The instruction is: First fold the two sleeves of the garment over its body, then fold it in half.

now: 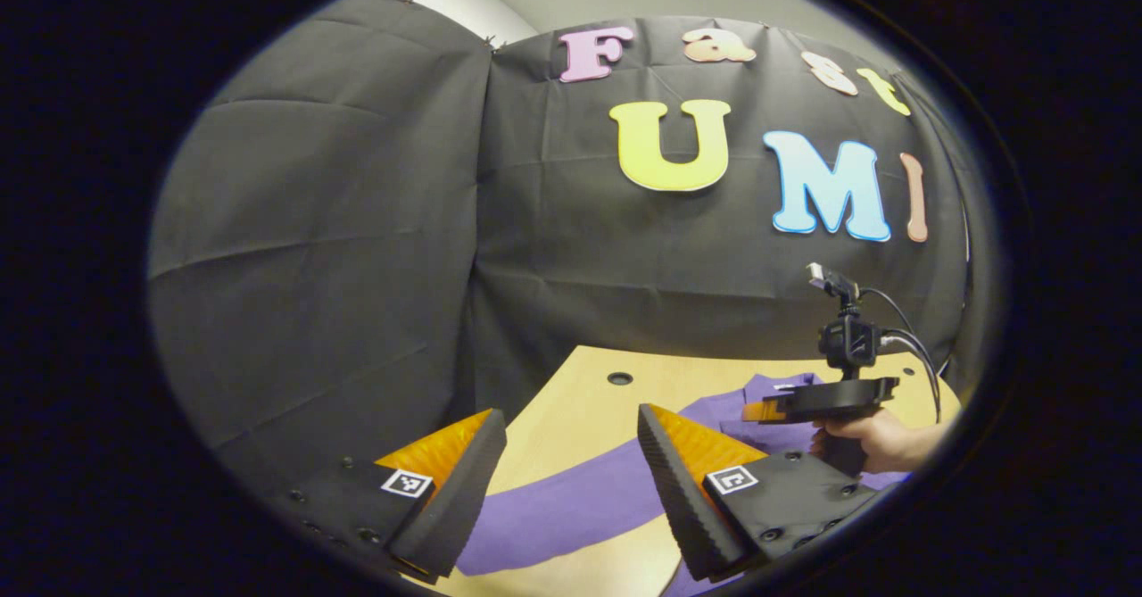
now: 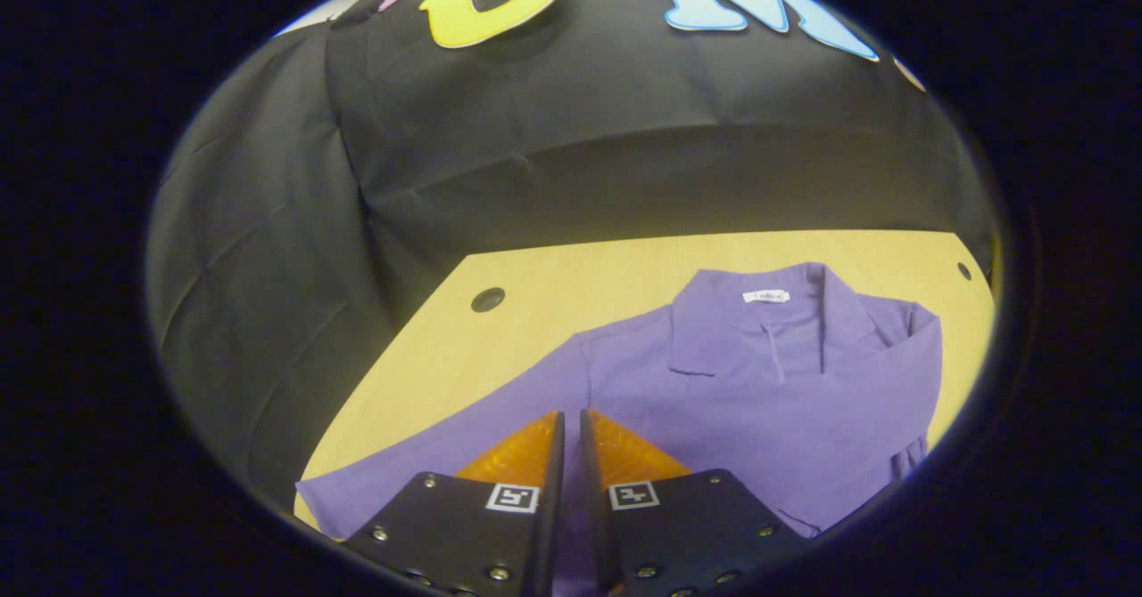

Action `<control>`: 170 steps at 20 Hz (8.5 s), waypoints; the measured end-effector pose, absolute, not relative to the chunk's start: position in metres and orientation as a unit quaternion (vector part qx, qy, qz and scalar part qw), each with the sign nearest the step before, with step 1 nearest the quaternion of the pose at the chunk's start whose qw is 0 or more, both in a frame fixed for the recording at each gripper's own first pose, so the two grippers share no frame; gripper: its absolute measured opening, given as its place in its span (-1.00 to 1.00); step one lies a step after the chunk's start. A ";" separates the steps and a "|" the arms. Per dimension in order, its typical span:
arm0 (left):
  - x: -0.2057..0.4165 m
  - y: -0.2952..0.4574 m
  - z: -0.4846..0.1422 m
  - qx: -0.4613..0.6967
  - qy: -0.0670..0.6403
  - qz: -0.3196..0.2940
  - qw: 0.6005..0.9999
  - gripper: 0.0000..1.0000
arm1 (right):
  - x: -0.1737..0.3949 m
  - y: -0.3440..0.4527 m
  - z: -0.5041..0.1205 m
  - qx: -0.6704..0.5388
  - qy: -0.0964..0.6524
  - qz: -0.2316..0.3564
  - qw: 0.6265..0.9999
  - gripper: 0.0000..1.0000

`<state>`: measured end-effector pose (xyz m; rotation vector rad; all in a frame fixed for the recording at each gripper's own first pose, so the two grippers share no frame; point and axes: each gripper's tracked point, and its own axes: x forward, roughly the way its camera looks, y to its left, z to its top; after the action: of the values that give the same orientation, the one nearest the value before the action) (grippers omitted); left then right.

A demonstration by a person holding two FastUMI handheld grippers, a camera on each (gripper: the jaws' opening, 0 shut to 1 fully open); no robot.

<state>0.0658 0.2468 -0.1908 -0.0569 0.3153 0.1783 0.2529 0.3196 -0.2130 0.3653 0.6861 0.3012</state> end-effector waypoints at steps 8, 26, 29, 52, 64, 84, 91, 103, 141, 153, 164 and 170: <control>0.045 0.295 -0.245 -0.042 0.187 0.139 0.972 0.94 | 0.209 0.282 -0.112 0.102 0.225 0.154 0.957 -0.58; 0.003 0.383 -0.414 -0.123 0.322 0.277 0.897 0.95 | 0.066 0.139 -0.063 0.085 0.190 0.052 0.977 -0.60; -0.010 0.385 -0.416 -0.113 0.331 0.299 0.888 0.90 | 0.063 0.130 -0.061 0.089 0.186 0.044 0.978 -0.59; 0.015 0.349 -0.454 -0.115 0.371 0.269 0.881 -0.67 | 0.053 0.135 -0.079 0.099 0.213 0.084 0.968 -0.60; 0.086 0.260 -0.361 -0.299 0.301 0.145 0.894 -0.85 | 0.047 0.097 -0.102 0.125 0.232 0.051 0.963 -0.59; 0.206 -0.055 -0.302 -0.279 0.323 -0.082 0.901 -0.86 | 0.051 -0.017 -0.146 0.158 0.250 -0.030 0.955 -0.29; 0.238 -0.144 -0.295 -0.277 0.322 -0.149 0.893 -0.87 | 0.047 -0.045 -0.158 0.161 0.261 -0.036 0.951 -0.24; 0.242 -0.272 -0.370 -0.183 0.384 -0.223 0.877 -0.88 | 0.023 -0.070 -0.194 0.151 0.295 -0.029 0.943 -0.14; -0.062 0.037 -0.397 -0.067 0.415 -0.168 0.892 0.96 | -0.125 0.006 -0.295 0.140 0.440 -0.091 0.882 0.86; -0.122 0.077 -0.439 -0.007 0.446 -0.149 0.882 0.89 | -0.140 0.022 -0.320 0.163 0.466 -0.087 0.865 0.86; -0.121 0.040 -0.443 0.014 0.441 -0.167 0.882 0.21 | -0.142 0.042 -0.324 0.141 0.470 -0.078 0.868 0.68; -0.116 0.037 -0.445 -0.013 0.469 -0.166 0.868 -0.72 | -0.136 0.055 -0.322 0.153 0.478 -0.083 0.861 -0.50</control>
<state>-0.1156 0.0372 -0.4455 -0.0278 0.9810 -0.3465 -0.1362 0.0553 -0.3224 0.3218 1.0032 -0.1745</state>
